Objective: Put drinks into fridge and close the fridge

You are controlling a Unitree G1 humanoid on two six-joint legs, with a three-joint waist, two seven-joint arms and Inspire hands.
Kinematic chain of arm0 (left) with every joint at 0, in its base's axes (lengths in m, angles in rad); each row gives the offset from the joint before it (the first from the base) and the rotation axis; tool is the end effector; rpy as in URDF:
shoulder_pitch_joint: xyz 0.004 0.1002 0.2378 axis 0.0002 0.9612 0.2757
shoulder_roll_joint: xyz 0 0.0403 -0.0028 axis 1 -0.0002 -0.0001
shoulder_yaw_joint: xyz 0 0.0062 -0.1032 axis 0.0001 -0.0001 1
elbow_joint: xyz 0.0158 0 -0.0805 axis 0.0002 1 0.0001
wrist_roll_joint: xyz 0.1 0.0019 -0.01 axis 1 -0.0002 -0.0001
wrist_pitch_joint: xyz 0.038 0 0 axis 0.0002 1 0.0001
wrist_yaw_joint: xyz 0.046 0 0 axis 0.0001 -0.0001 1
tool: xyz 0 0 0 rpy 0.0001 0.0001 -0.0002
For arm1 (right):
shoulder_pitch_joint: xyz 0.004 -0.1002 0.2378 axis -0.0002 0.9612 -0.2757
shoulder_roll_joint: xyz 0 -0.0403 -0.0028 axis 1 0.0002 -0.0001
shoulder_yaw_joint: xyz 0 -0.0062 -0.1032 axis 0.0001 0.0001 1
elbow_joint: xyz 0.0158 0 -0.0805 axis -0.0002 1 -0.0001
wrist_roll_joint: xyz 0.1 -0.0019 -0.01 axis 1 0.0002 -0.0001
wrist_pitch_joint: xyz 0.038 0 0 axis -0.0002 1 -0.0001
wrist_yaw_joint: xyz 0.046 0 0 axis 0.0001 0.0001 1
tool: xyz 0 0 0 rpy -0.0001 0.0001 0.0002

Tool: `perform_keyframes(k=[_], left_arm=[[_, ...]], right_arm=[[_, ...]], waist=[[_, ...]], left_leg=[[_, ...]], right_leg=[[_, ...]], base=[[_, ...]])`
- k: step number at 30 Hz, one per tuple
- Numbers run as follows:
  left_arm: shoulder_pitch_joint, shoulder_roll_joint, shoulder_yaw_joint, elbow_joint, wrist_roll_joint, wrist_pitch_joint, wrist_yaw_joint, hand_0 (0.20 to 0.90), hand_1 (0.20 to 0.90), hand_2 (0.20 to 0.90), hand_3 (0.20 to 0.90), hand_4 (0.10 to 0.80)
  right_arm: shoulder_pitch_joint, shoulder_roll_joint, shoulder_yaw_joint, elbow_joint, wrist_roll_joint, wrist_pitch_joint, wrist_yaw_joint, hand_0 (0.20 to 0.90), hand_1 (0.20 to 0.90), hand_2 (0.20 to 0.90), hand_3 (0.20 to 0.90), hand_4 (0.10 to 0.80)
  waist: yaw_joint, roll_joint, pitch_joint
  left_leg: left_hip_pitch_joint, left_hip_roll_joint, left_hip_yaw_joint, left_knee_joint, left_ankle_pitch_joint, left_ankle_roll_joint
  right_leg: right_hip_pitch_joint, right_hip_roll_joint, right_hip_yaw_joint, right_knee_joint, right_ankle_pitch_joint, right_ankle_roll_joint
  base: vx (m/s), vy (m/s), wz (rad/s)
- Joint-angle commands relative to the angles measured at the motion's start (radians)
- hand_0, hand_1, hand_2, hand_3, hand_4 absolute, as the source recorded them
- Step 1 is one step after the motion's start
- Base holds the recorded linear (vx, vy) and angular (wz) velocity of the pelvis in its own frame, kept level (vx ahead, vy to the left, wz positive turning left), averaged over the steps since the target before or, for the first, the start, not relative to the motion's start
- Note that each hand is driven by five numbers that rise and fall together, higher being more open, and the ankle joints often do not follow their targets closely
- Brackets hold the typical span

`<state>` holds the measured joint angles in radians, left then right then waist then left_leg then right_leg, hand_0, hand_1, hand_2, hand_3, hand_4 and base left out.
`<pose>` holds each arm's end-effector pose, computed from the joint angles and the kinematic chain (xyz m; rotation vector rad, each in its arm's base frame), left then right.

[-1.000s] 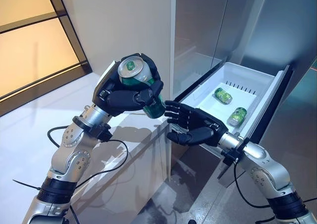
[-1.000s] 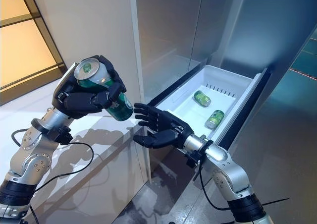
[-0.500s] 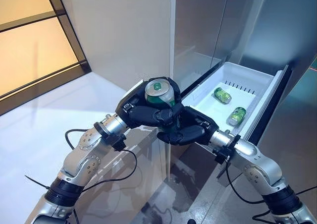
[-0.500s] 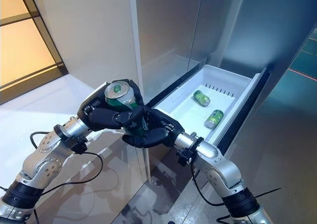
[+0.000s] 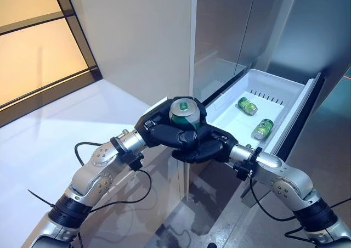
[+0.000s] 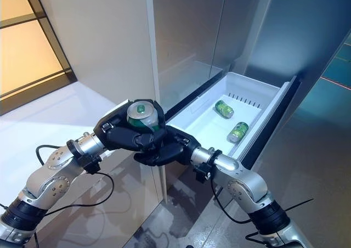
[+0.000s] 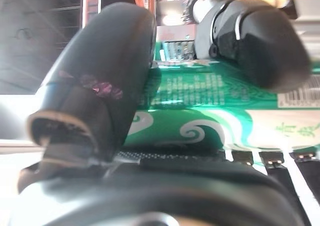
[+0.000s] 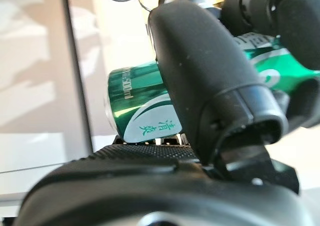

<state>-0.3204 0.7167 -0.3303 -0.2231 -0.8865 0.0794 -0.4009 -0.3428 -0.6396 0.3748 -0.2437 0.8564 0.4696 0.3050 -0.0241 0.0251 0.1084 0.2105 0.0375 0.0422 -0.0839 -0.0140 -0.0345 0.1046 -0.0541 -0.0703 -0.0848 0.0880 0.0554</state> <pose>0.2378 0.1792 0.1448 -0.0921 -0.1590 -0.9081 0.2357 -0.1559 0.1252 0.0778 0.2170 0.9000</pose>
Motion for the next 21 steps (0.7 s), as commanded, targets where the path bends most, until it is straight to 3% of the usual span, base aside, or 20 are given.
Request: perform_keyframes(k=[1,3,4,6,16,21], left_arm=[[-0.278,-0.073,-0.023,-0.071,-0.106,-0.113,0.028,0.3,0.3,0.3,0.2,0.1],[-0.282,-0.075,-0.04,-0.074,-0.118,-0.114,0.031,0.3,0.3,0.3,0.2,0.1],[-0.283,-0.079,-0.046,-0.074,-0.123,-0.113,0.032,0.3,0.3,0.3,0.2,0.1],[-0.285,-0.082,-0.057,-0.077,-0.13,-0.115,0.037,0.3,0.3,0.3,0.2,0.1],[-0.259,-0.12,-0.07,-0.088,-0.188,-0.153,0.041,0.3,0.3,0.3,0.2,0.1],[-0.245,-0.155,-0.067,-0.087,-0.183,-0.17,0.049,0.3,0.3,0.3,0.2,0.1]], right_arm=[[-0.186,0.116,0.107,-0.12,0.183,-0.012,0.112,0.9,0.9,0.9,0.9,0.8],[-0.193,0.108,0.128,-0.13,0.174,-0.006,0.117,0.9,0.9,0.9,0.9,0.8],[-0.196,0.104,0.137,-0.132,0.175,-0.002,0.116,0.78,0.78,0.78,0.76,0.66],[-0.208,0.1,0.148,-0.133,0.183,-0.007,0.108,0.3,0.3,0.3,0.2,0.1],[-0.207,0.123,0.155,-0.133,0.195,-0.057,0.075,0.3,0.3,0.3,0.2,0.1],[-0.215,0.151,0.13,-0.123,0.217,-0.114,-0.006,0.3,0.3,0.3,0.2,0.1]], waist=[[0.004,-0.053,-0.08],[0.002,-0.054,-0.08],[0.002,-0.055,-0.08],[0.0,-0.056,-0.08],[-0.003,-0.055,-0.077],[-0.002,-0.056,-0.075]], left_leg=[[-0.035,-0.076,-0.006,-0.003,0.006,0.057],[-0.035,-0.076,-0.006,-0.003,0.007,0.057],[-0.036,-0.076,-0.005,-0.003,0.007,0.057],[-0.036,-0.076,-0.004,-0.003,0.007,0.057],[-0.034,-0.074,-0.001,-0.003,0.01,0.057],[-0.034,-0.074,-0.005,-0.003,0.01,0.058]], right_leg=[[0.045,0.003,0.018,0.017,-0.045,0.007],[0.045,0.004,0.021,0.017,-0.044,0.007],[0.045,0.004,0.022,0.017,-0.044,0.007],[0.043,0.005,0.025,0.016,-0.042,0.007],[0.047,0.008,0.033,0.015,-0.041,0.004],[0.047,0.012,0.035,0.015,-0.041,0.0]], base=[[0.0,0.0,0.0],[0.0,0.0,0.0],[0.0,0.0,0.0],[0.0,0.0,0.0],[0.0,0.0,0.0],[0.0,0.0,0.0]])
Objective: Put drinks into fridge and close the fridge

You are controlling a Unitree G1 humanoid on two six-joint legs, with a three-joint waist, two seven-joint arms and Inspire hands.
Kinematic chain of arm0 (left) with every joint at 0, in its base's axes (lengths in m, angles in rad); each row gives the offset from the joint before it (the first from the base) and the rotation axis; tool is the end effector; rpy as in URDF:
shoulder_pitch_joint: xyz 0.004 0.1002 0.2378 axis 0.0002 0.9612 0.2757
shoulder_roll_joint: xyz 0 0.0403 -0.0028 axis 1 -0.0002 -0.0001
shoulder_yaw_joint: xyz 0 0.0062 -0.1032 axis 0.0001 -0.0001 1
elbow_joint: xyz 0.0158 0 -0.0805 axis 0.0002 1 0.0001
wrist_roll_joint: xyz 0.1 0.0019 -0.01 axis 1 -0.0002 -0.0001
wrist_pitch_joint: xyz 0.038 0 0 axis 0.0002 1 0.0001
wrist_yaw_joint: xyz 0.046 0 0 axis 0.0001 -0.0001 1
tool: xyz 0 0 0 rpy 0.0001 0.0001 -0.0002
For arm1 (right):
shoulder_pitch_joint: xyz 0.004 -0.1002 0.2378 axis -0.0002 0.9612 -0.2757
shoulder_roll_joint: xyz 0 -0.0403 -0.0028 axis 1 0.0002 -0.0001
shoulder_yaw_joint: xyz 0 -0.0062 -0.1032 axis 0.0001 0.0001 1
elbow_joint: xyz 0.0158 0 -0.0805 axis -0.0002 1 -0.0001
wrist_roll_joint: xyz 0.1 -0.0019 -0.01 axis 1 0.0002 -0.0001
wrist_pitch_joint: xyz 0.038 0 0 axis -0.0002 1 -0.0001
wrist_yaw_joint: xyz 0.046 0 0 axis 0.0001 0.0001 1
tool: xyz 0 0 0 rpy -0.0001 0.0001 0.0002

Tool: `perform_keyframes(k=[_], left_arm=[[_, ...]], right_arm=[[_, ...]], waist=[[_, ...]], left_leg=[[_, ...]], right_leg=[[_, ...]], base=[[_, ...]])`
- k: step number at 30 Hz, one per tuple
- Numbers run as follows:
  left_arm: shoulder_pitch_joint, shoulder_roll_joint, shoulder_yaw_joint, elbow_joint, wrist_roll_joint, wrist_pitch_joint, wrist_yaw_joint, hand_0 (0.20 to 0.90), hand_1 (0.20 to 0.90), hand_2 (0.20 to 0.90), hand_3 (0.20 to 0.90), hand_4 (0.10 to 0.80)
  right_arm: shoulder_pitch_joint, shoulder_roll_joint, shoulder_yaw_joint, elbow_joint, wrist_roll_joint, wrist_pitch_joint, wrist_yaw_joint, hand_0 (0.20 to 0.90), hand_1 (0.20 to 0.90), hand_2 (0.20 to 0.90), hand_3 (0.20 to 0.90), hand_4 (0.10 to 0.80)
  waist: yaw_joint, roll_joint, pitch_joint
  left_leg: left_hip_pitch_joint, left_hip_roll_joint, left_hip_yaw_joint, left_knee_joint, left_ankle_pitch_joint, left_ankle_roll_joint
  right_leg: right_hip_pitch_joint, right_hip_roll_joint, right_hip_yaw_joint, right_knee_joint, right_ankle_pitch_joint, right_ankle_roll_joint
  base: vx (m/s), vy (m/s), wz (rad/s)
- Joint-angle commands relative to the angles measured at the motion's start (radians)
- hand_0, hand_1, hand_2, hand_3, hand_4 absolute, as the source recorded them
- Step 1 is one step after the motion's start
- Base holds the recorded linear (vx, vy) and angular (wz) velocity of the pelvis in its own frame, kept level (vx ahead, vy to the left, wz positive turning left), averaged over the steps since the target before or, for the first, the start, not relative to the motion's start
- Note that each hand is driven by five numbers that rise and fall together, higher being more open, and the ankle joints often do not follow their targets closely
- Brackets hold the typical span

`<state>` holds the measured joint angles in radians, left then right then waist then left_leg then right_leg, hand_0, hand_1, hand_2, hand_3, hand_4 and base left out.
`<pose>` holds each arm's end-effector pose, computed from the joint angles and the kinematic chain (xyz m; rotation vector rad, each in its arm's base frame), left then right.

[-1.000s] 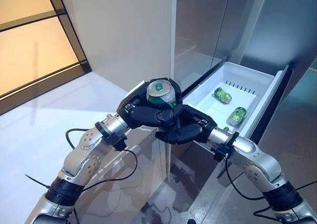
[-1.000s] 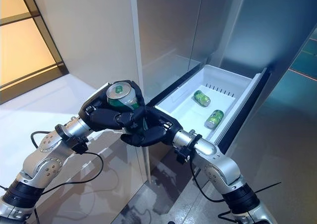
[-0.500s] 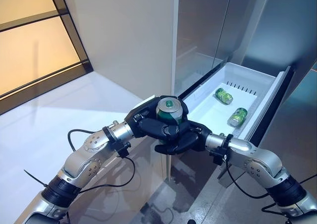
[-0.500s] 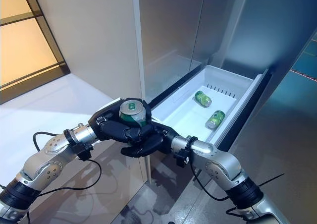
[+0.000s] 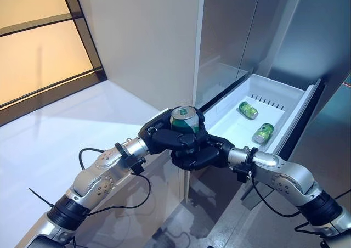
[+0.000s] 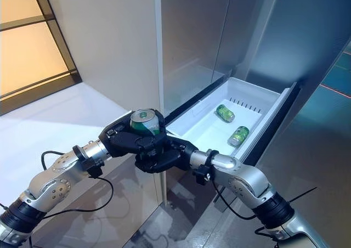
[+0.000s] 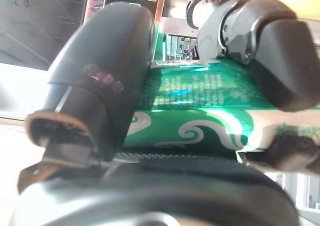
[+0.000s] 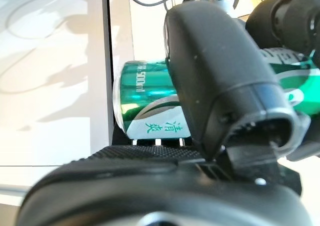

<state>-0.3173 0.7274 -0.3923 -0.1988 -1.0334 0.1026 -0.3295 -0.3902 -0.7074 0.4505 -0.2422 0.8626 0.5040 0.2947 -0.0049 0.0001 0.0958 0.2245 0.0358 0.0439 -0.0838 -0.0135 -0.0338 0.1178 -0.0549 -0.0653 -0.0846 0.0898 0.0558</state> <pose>0.2363 0.1748 0.1320 -0.2401 -0.0467 -0.8758 0.2369 -0.1556 0.1263 -0.0130 0.2901 0.9235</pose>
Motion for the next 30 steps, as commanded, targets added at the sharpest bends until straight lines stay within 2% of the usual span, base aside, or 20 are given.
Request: perform_keyframes(k=[1,2,3,4,8,11,15,18,23,25,27,30], left_arm=[[-0.244,-0.171,-0.004,-0.113,-0.019,-0.193,-0.019,0.3,0.3,0.3,0.2,0.1],[-0.24,-0.173,-0.002,-0.113,-0.007,-0.192,-0.015,0.3,0.3,0.3,0.2,0.1],[-0.236,-0.174,0.001,-0.111,0.004,-0.189,-0.012,0.396,0.396,0.396,0.313,0.213],[-0.235,-0.173,0.007,-0.104,0.029,-0.183,-0.006,0.9,0.9,0.9,0.9,0.8],[-0.237,-0.154,0.027,-0.09,0.081,-0.189,0.005,0.9,0.9,0.9,0.9,0.8],[-0.237,-0.128,0.047,-0.081,0.113,-0.226,0.027,0.9,0.9,0.9,0.9,0.8],[-0.231,-0.1,0.105,-0.078,0.097,-0.289,0.086,0.9,0.9,0.9,0.9,0.8],[-0.217,-0.105,0.135,-0.08,0.081,-0.295,0.105,0.9,0.9,0.9,0.9,0.8],[-0.194,-0.132,0.169,-0.06,0.053,-0.248,0.123,0.9,0.9,0.9,0.9,0.8],[-0.186,-0.145,0.168,-0.046,0.042,-0.209,0.117,0.9,0.9,0.9,0.9,0.8],[-0.181,-0.16,0.158,-0.023,0.043,-0.16,0.128,0.9,0.9,0.9,0.9,0.8],[-0.18,-0.175,0.147,-0.005,0.061,-0.147,0.152,0.9,0.9,0.9,0.9,0.8]], right_arm=[[-0.166,0.223,0.046,-0.123,0.204,-0.162,-0.015,0.3,0.3,0.3,0.2,0.1],[-0.165,0.225,0.036,-0.12,0.199,-0.17,-0.028,0.3,0.3,0.3,0.2,0.1],[-0.163,0.227,0.026,-0.116,0.194,-0.18,-0.041,0.3,0.3,0.3,0.2,0.1],[-0.167,0.226,0.006,-0.106,0.183,-0.195,-0.066,0.3,0.3,0.3,0.2,0.1],[-0.187,0.204,-0.042,-0.079,0.142,-0.21,-0.122,0.3,0.3,0.3,0.2,0.1],[-0.2,0.17,-0.079,-0.056,0.097,-0.213,-0.159,0.3,0.3,0.3,0.2,0.1],[-0.213,0.112,-0.149,0.003,0.037,-0.204,-0.209,0.3,0.3,0.3,0.2,0.1],[-0.216,0.087,-0.182,0.042,0.003,-0.211,-0.225,0.3,0.3,0.3,0.2,0.1],[-0.24,0.055,-0.243,0.127,-0.137,-0.235,-0.29,0.3,0.3,0.3,0.2,0.1],[-0.257,0.042,-0.259,0.158,-0.179,-0.246,-0.319,0.3,0.3,0.3,0.2,0.1],[-0.283,0.027,-0.273,0.213,-0.305,-0.274,-0.365,0.3,0.3,0.3,0.2,0.1],[-0.313,0.003,-0.273,0.261,-0.362,-0.286,-0.408,0.3,0.3,0.3,0.2,0.1]], waist=[[-0.021,-0.031,-0.061],[-0.021,-0.031,-0.061],[-0.021,-0.031,-0.061],[-0.02,-0.031,-0.062],[-0.02,-0.031,-0.062],[-0.018,-0.032,-0.064],[-0.017,-0.038,-0.065],[-0.016,-0.041,-0.063],[-0.015,-0.046,-0.06],[-0.014,-0.046,-0.057],[-0.011,-0.046,-0.052],[-0.008,-0.046,-0.047]], left_leg=[[-0.048,-0.072,-0.007,-0.004,0.009,0.057],[-0.047,-0.071,-0.007,-0.004,0.009,0.057],[-0.047,-0.071,-0.008,-0.004,0.009,0.057],[-0.046,-0.071,-0.008,-0.004,0.008,0.057],[-0.045,-0.07,-0.009,-0.004,0.008,0.055],[-0.044,-0.07,-0.012,-0.004,0.008,0.054],[-0.044,-0.069,-0.017,-0.004,0.006,0.052],[-0.045,-0.068,-0.021,-0.004,0.005,0.05],[-0.042,-0.067,-0.031,-0.004,0.003,0.05],[-0.041,-0.068,-0.035,-0.004,0.002,0.05],[-0.038,-0.069,-0.04,-0.004,0.0,0.051],[-0.036,-0.069,-0.042,-0.004,-0.001,0.052]], right_leg=[[0.034,0.012,0.029,0.015,-0.044,0.0],[0.035,0.012,0.029,0.015,-0.044,-0.001],[0.036,0.012,0.027,0.015,-0.044,-0.001],[0.038,0.012,0.026,0.014,-0.045,0.0],[0.038,0.012,0.022,0.013,-0.043,0.0],[0.04,0.013,0.02,0.011,-0.043,-0.001],[0.041,0.013,0.017,0.011,-0.043,-0.001],[0.041,0.013,0.015,0.012,-0.044,-0.002],[0.044,0.013,0.012,0.013,-0.045,-0.005],[0.045,0.015,0.012,0.013,-0.046,-0.006],[0.048,0.015,0.012,0.014,-0.047,-0.006],[0.051,0.015,0.009,0.014,-0.048,-0.006]], base=[[0.0,0.0,0.0],[0.0,0.0,0.0],[0.0,0.0,0.0],[0.0,0.0,0.0],[0.0,0.0,0.0],[0.0,0.0,0.0],[0.0,0.0,0.0],[0.0,0.0,0.0],[0.0,0.0,0.0],[0.019,-0.003,0.01],[0.036,-0.005,0.02],[0.0,0.0,0.0]])
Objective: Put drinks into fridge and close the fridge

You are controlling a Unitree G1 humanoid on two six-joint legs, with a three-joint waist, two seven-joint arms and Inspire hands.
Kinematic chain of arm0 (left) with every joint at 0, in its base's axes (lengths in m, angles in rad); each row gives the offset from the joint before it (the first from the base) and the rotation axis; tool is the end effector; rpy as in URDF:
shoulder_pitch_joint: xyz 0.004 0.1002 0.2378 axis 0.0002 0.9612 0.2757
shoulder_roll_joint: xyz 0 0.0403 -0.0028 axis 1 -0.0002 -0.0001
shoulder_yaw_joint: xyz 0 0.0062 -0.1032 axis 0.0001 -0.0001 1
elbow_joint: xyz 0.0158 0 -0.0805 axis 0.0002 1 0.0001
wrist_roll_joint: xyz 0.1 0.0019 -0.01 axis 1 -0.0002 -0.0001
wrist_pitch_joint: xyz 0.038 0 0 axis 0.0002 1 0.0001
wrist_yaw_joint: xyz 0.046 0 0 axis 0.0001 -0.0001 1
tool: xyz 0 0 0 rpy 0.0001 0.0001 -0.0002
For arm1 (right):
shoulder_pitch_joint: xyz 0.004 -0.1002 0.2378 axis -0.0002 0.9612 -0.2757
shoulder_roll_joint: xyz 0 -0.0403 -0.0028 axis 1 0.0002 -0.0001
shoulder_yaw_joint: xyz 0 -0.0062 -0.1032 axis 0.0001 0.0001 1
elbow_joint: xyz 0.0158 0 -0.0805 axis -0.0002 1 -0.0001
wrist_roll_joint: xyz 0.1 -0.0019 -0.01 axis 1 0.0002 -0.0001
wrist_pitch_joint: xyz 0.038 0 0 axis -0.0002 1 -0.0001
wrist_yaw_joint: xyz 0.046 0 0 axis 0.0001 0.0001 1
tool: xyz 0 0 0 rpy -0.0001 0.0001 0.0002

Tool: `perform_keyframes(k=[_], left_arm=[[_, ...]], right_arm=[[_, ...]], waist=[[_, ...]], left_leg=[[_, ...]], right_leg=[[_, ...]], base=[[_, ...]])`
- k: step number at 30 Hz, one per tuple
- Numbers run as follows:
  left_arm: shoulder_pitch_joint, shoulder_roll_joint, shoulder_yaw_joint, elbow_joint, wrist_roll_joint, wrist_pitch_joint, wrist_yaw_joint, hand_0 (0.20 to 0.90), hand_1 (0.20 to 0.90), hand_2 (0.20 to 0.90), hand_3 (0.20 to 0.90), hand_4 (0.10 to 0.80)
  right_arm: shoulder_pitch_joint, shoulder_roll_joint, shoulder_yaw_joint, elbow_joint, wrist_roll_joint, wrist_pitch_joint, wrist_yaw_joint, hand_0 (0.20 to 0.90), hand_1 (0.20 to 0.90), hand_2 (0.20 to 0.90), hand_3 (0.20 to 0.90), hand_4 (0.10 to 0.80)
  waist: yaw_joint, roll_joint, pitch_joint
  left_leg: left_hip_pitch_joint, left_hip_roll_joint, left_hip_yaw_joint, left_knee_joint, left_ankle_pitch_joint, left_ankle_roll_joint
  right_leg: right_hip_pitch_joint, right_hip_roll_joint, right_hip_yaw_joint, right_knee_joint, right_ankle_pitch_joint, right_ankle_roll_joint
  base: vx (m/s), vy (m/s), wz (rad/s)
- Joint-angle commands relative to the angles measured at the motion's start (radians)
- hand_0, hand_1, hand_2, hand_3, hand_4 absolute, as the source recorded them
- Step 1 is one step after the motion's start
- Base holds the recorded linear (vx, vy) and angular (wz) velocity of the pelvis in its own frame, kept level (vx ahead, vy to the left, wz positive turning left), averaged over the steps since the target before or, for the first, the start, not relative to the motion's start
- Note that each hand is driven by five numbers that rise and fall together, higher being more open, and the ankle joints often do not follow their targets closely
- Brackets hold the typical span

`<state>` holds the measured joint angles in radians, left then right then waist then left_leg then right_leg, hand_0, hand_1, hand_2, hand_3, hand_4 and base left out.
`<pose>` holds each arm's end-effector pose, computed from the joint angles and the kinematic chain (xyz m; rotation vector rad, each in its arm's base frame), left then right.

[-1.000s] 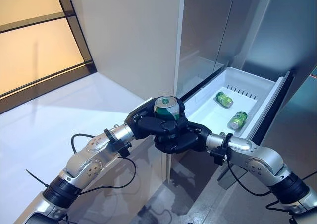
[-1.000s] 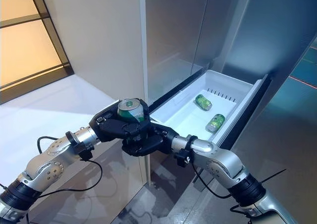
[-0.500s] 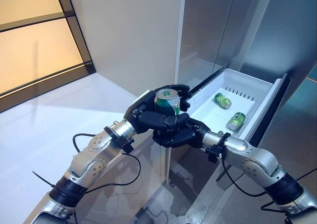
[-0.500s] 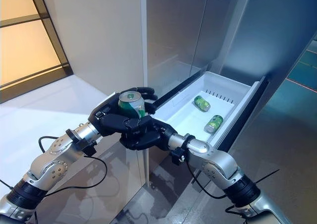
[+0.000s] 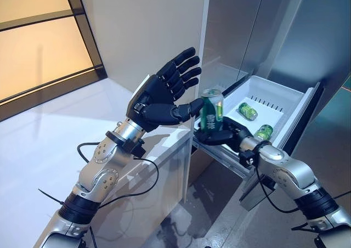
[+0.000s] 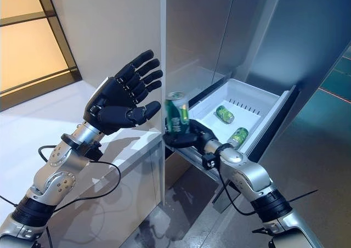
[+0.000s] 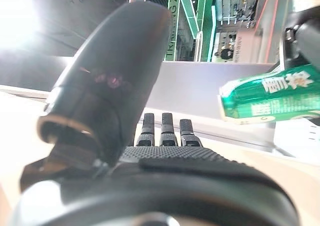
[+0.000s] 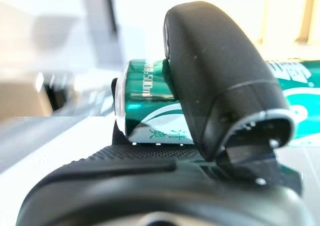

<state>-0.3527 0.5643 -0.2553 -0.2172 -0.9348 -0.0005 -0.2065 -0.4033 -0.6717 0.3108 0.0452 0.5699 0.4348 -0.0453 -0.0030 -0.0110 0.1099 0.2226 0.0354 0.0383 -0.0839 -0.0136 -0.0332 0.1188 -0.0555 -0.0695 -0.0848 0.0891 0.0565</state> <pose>0.2437 0.1662 0.1566 -0.3045 -0.3344 -0.6982 0.2653 -0.2032 0.1133 -0.2311 0.2502 0.2249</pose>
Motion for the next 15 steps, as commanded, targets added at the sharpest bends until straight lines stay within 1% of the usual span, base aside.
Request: perform_keyframes(k=[1,3,4,6,10,11,12,13,14,15], left_arm=[[-0.144,-0.014,0.009,0.02,-0.038,-0.039,0.03,0.9,0.9,0.9,0.9,0.8],[-0.137,-0.029,0.005,0.039,-0.037,-0.012,0.023,0.9,0.9,0.9,0.9,0.8],[-0.131,-0.038,0.003,0.046,-0.045,0.014,0.015,0.9,0.9,0.9,0.9,0.8],[-0.118,-0.05,-0.01,0.054,-0.076,0.079,-0.013,0.9,0.9,0.9,0.9,0.8],[-0.075,-0.089,-0.055,0.074,-0.146,0.279,-0.079,0.9,0.9,0.9,0.9,0.8],[-0.058,-0.096,-0.081,0.086,-0.163,0.333,-0.098,0.9,0.9,0.9,0.9,0.8],[-0.054,-0.098,-0.088,0.088,-0.166,0.348,-0.103,0.9,0.9,0.9,0.9,0.8],[-0.024,-0.107,-0.128,0.097,-0.165,0.384,-0.113,0.9,0.9,0.9,0.9,0.8],[0.015,-0.103,-0.172,0.11,-0.192,0.423,-0.12,0.9,0.9,0.9,0.9,0.8],[0.04,-0.101,-0.191,0.116,-0.191,0.44,-0.132,0.9,0.9,0.9,0.9,0.8]], right_arm=[[-0.305,-0.036,-0.136,-0.014,-0.094,-0.218,-0.077,0.3,0.3,0.3,0.2,0.1],[-0.33,-0.066,-0.142,0.038,-0.139,-0.225,-0.119,0.3,0.3,0.3,0.2,0.1],[-0.34,-0.08,-0.144,0.068,-0.169,-0.231,-0.136,0.3,0.3,0.3,0.2,0.1],[-0.359,-0.101,-0.146,0.118,-0.158,-0.23,-0.164,0.3,0.3,0.3,0.2,0.1],[-0.413,-0.138,-0.13,0.25,-0.153,-0.267,-0.213,0.3,0.3,0.3,0.2,0.1],[-0.438,-0.153,-0.12,0.296,-0.151,-0.271,-0.222,0.3,0.3,0.3,0.2,0.1],[-0.447,-0.158,-0.116,0.31,-0.153,-0.269,-0.223,0.3,0.3,0.3,0.2,0.1],[-0.48,-0.176,-0.093,0.366,-0.123,-0.281,-0.234,0.3,0.3,0.3,0.2,0.1],[-0.522,-0.194,-0.073,0.438,-0.098,-0.291,-0.237,0.3,0.3,0.3,0.2,0.1],[-0.548,-0.203,-0.06,0.484,-0.087,-0.298,-0.234,0.3,0.3,0.3,0.2,0.1]], waist=[[-0.009,-0.034,-0.06],[-0.003,-0.036,-0.056],[0.001,-0.036,-0.055],[0.01,-0.036,-0.05],[0.03,-0.035,-0.04],[0.037,-0.034,-0.035],[0.039,-0.033,-0.034],[0.047,-0.032,-0.029],[0.057,-0.03,-0.024],[0.063,-0.028,-0.02]], left_leg=[[-0.033,-0.068,-0.038,-0.003,-0.002,0.051],[-0.033,-0.069,-0.042,-0.003,-0.001,0.051],[-0.034,-0.069,-0.045,-0.003,0.0,0.051],[-0.034,-0.069,-0.051,-0.003,0.001,0.05],[-0.034,-0.069,-0.062,-0.001,0.003,0.05],[-0.035,-0.069,-0.065,0.002,0.004,0.05],[-0.036,-0.069,-0.066,0.003,0.004,0.049],[-0.037,-0.069,-0.07,0.004,0.006,0.049],[-0.038,-0.07,-0.075,0.006,0.007,0.049],[-0.04,-0.07,-0.077,0.008,0.008,0.049]], right_leg=[[0.05,0.016,0.013,0.014,-0.048,-0.007],[0.053,0.015,0.01,0.014,-0.048,-0.006],[0.054,0.015,0.008,0.013,-0.048,-0.006],[0.056,0.014,0.003,0.013,-0.047,-0.005],[0.061,0.01,-0.01,0.016,-0.047,-0.004],[0.061,0.008,-0.015,0.017,-0.046,-0.004],[0.062,0.008,-0.017,0.017,-0.046,-0.004],[0.062,0.006,-0.023,0.02,-0.045,-0.003],[0.061,0.003,-0.031,0.021,-0.045,0.0],[0.061,0.002,-0.035,0.023,-0.045,0.0]], base=[[0.0,0.0,0.0],[0.043,-0.002,0.0],[0.052,-0.006,0.04],[0.058,-0.008,0.05],[0.065,-0.013,0.07],[0.056,-0.009,0.14],[0.059,-0.007,0.12],[0.066,-0.002,0.1],[0.076,0.001,0.13],[0.075,0.006,0.2]])
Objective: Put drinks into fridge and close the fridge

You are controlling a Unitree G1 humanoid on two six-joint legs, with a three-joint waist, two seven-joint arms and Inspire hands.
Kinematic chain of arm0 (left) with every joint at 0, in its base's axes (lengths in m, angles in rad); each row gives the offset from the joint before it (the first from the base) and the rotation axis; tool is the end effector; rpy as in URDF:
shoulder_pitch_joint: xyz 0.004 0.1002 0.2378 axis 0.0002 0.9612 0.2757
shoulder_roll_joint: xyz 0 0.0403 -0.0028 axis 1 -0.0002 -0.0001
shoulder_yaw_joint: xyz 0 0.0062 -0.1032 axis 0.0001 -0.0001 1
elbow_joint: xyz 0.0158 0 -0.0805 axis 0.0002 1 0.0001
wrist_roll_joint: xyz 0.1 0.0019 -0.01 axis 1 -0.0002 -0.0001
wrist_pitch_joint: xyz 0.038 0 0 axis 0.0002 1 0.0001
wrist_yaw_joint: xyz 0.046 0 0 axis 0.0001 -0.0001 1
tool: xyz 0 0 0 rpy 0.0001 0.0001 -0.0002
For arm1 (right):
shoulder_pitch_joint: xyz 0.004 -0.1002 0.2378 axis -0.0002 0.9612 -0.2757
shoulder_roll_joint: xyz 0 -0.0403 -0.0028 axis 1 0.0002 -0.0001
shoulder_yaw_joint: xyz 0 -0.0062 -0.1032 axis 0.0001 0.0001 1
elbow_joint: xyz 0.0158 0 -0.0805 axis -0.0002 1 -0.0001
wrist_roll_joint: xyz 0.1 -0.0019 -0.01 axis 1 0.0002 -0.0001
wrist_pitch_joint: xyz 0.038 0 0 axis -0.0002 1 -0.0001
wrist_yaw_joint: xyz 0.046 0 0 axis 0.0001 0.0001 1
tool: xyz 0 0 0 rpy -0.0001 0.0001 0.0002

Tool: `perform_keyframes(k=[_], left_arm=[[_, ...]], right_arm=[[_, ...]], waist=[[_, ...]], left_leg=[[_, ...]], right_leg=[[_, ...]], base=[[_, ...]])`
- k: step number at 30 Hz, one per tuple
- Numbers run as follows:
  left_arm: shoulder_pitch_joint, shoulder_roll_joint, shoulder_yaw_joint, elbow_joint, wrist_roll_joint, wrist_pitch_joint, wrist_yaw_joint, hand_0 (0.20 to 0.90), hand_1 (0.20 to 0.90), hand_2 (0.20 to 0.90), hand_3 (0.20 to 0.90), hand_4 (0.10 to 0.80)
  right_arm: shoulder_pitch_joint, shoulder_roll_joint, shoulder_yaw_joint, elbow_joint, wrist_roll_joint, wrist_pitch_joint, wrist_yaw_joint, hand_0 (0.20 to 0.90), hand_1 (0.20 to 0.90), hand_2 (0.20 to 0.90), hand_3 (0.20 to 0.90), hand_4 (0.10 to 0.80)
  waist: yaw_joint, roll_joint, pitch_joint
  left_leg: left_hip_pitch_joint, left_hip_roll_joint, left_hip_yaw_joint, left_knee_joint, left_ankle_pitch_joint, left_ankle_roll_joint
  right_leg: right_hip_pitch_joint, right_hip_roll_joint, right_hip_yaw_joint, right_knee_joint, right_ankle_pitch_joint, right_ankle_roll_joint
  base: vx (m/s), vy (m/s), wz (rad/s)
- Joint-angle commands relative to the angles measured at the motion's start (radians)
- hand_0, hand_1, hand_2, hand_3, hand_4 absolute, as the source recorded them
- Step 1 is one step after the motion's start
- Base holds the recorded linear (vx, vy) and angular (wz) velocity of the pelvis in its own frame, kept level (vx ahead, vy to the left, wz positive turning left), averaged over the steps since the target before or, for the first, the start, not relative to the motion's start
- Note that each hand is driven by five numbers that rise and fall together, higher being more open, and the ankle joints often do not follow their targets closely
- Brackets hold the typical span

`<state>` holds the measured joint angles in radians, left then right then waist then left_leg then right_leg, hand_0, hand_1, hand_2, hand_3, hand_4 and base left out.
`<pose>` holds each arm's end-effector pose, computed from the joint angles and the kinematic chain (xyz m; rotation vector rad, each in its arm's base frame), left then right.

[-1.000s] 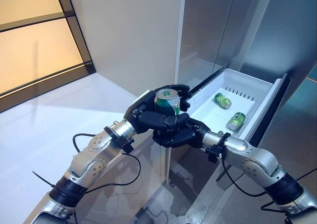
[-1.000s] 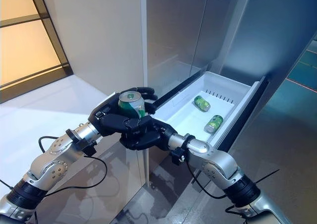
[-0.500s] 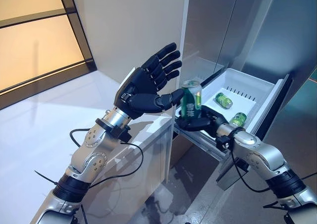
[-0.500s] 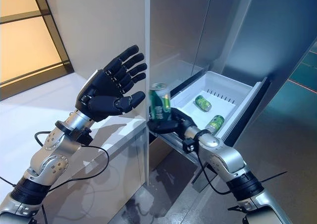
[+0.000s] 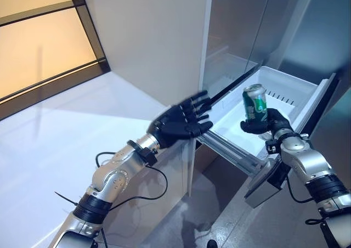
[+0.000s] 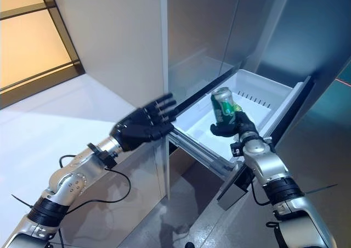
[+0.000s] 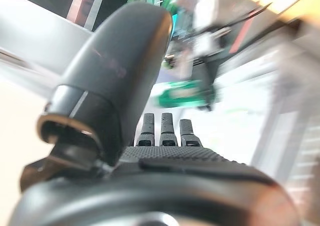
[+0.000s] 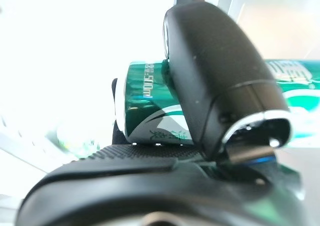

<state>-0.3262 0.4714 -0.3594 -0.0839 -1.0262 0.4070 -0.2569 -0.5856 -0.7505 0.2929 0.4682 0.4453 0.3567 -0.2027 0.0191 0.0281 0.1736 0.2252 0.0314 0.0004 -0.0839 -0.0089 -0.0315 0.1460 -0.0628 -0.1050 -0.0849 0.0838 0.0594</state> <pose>0.2424 0.1393 0.0992 -0.4308 0.2504 -0.8389 0.2964 -0.2649 0.1236 -0.4144 0.2750 -0.2386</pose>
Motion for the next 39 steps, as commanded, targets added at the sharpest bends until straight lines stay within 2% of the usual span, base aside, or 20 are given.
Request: perform_keyframes(k=[1,3,6,9,11,14,17,18,24,29,34,39], left_arm=[[0.035,-0.006,-0.102,-0.008,-0.098,0.052,-0.093,0.9,0.9,0.9,0.9,0.8],[0.08,0.003,-0.136,0.022,-0.09,0.093,-0.103,0.9,0.9,0.9,0.9,0.8],[0.144,0.023,-0.202,0.097,-0.024,0.076,-0.147,0.9,0.9,0.9,0.9,0.8],[0.154,0.034,-0.246,0.182,0.021,0.041,-0.167,0.9,0.9,0.9,0.9,0.8],[0.143,0.029,-0.285,0.29,0.109,-0.024,-0.189,0.9,0.9,0.9,0.9,0.8],[0.127,0.026,-0.313,0.4,0.222,-0.14,-0.192,0.9,0.9,0.9,0.9,0.8],[0.129,0.016,-0.321,0.535,0.354,-0.263,-0.138,0.9,0.9,0.9,0.9,0.8],[0.13,0.018,-0.32,0.552,0.371,-0.279,-0.126,0.9,0.9,0.9,0.9,0.8],[0.14,0.008,-0.27,0.72,0.483,-0.351,-0.013,0.9,0.9,0.9,0.9,0.8],[0.143,-0.01,-0.163,0.902,0.565,-0.414,0.018,0.9,0.9,0.9,0.9,0.8],[0.131,-0.018,-0.091,1.003,0.575,-0.428,0.034,0.9,0.9,0.9,0.9,0.8],[0.122,-0.022,-0.044,1.032,0.552,-0.421,0.041,0.9,0.9,0.9,0.9,0.8]], right_arm=[[-0.389,-0.133,-0.029,0.099,0.055,-0.222,-0.072,0.3,0.3,0.3,0.2,0.1],[-0.436,-0.149,0.0,0.172,0.05,-0.197,-0.053,0.3,0.3,0.3,0.2,0.1],[-0.51,-0.17,0.065,0.34,0.013,-0.18,0.007,0.3,0.3,0.3,0.2,0.1],[-0.561,-0.182,0.104,0.435,-0.02,-0.156,0.052,0.3,0.3,0.3,0.2,0.1],[-0.614,-0.191,0.149,0.528,-0.06,-0.108,0.098,0.3,0.3,0.3,0.2,0.1],[-0.653,-0.198,0.188,0.582,-0.071,-0.086,0.104,0.3,0.3,0.3,0.2,0.1],[-0.665,-0.213,0.218,0.614,-0.115,-0.038,0.149,0.3,0.3,0.3,0.2,0.1],[-0.664,-0.215,0.222,0.616,-0.122,-0.036,0.152,0.3,0.3,0.3,0.2,0.1],[-0.655,-0.224,0.253,0.647,-0.23,0.021,0.239,0.3,0.3,0.3,0.2,0.1],[-0.636,-0.216,0.258,0.669,-0.278,0.032,0.313,0.3,0.3,0.3,0.2,0.1],[-0.639,-0.203,0.263,0.689,-0.313,0.026,0.341,0.3,0.3,0.3,0.2,0.1],[-0.651,-0.199,0.277,0.701,-0.37,0.022,0.373,0.3,0.3,0.3,0.2,0.1]], waist=[[0.046,-0.065,-0.08],[0.059,-0.061,-0.071],[0.083,-0.055,-0.047],[0.098,-0.057,-0.024],[0.114,-0.064,0.012],[0.126,-0.07,0.065],[0.133,-0.077,0.113],[0.134,-0.078,0.122],[0.142,-0.084,0.173],[0.145,-0.073,0.214],[0.145,-0.05,0.243],[0.141,-0.032,0.257]], left_leg=[[-0.045,-0.067,-0.041,0.009,0.004,0.046],[-0.051,-0.068,-0.046,0.015,0.006,0.045],[-0.057,-0.068,-0.06,0.017,0.003,0.046],[-0.087,-0.07,-0.069,0.031,0.007,0.049],[-0.137,-0.07,-0.081,0.049,0.011,0.054],[-0.192,-0.067,-0.096,0.06,0.02,0.058],[-0.233,-0.063,-0.109,0.068,0.028,0.061],[-0.239,-0.062,-0.111,0.069,0.03,0.061],[-0.291,-0.062,-0.119,0.083,0.038,0.058],[-0.326,-0.064,-0.117,0.095,0.044,0.055],[-0.356,-0.07,-0.113,0.104,0.05,0.052],[-0.374,-0.075,-0.108,0.107,0.055,0.05]], right_leg=[[0.033,0.008,-0.003,0.025,-0.04,-0.002],[0.03,0.005,-0.011,0.029,-0.042,-0.001],[0.028,0.002,-0.02,0.035,-0.049,0.0],[0.005,0.002,-0.02,0.045,-0.049,-0.002],[-0.037,0.004,-0.016,0.059,-0.047,-0.004],[-0.082,0.01,-0.016,0.071,-0.042,-0.008],[-0.121,0.018,-0.015,0.083,-0.037,-0.013],[-0.126,0.019,-0.015,0.085,-0.037,-0.015],[-0.174,0.019,-0.024,0.1,-0.034,-0.021],[-0.208,0.018,-0.029,0.112,-0.033,-0.028],[-0.238,0.013,-0.032,0.123,-0.036,-0.033],[-0.26,0.01,-0.031,0.13,-0.039,-0.037]], base=[[0.073,0.013,0.21],[0.086,0.019,0.15],[0.083,-0.002,0.18],[-0.018,-0.049,0.16],[-0.168,-0.139,0.3],[-0.212,-0.134,0.12],[-0.105,-0.108,0.19],[-0.06,-0.085,0.16],[-0.051,-0.04,0.09],[-0.055,0.011,0.01],[-0.069,0.044,-0.01],[-0.064,0.061,-0.02]])
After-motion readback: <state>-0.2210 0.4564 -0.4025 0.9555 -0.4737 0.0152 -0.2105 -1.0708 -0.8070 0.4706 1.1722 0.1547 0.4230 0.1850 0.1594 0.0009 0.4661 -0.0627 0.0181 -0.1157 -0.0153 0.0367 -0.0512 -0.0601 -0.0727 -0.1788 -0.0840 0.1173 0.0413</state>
